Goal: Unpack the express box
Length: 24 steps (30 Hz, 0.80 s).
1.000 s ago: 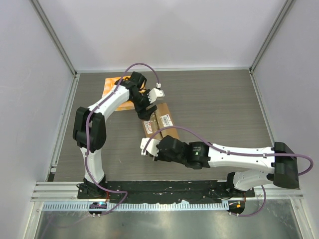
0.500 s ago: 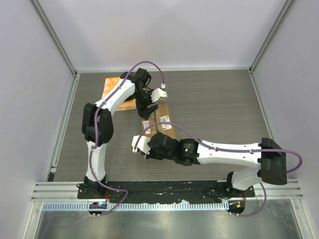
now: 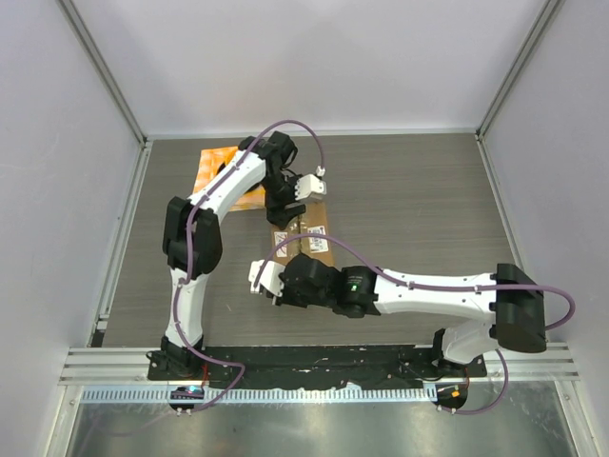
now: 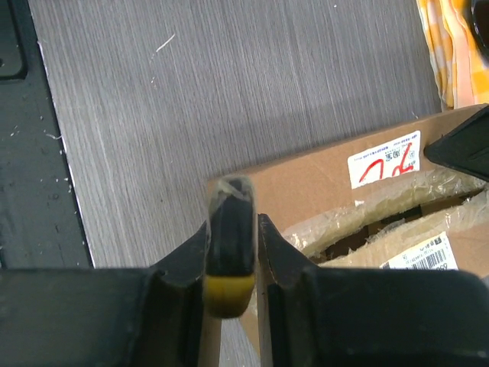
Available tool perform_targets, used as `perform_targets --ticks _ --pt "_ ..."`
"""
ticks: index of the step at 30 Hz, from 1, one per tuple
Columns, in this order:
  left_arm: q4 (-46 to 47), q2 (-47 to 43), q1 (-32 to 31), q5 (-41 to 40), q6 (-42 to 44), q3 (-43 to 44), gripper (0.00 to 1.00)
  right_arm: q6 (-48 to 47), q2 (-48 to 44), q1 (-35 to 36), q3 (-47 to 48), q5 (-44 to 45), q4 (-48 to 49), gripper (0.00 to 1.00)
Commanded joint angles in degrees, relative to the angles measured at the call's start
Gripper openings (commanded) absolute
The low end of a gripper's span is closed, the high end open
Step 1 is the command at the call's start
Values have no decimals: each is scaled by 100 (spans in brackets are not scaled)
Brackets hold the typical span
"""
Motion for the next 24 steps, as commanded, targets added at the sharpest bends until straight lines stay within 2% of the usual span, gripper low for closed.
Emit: perform_targets --ticks 1,2,3,4,11,24 --pt "-159 598 -227 -198 740 -365 32 372 -398 56 -447 18 -867 1" --pt "-176 607 -227 -225 766 -383 13 442 -529 64 -509 54 -920 1" --pt "-177 607 -227 -251 801 -409 5 486 -600 56 -614 98 -981 1" --pt "-177 607 -227 -303 819 -479 0 538 -653 56 -659 150 -1017 1" --pt "-133 449 -227 -383 1004 -708 0 838 -952 56 -940 335 -1227 1" --pt "-54 273 -227 -655 1373 -1086 0 873 -873 161 -589 678 -2238 1"
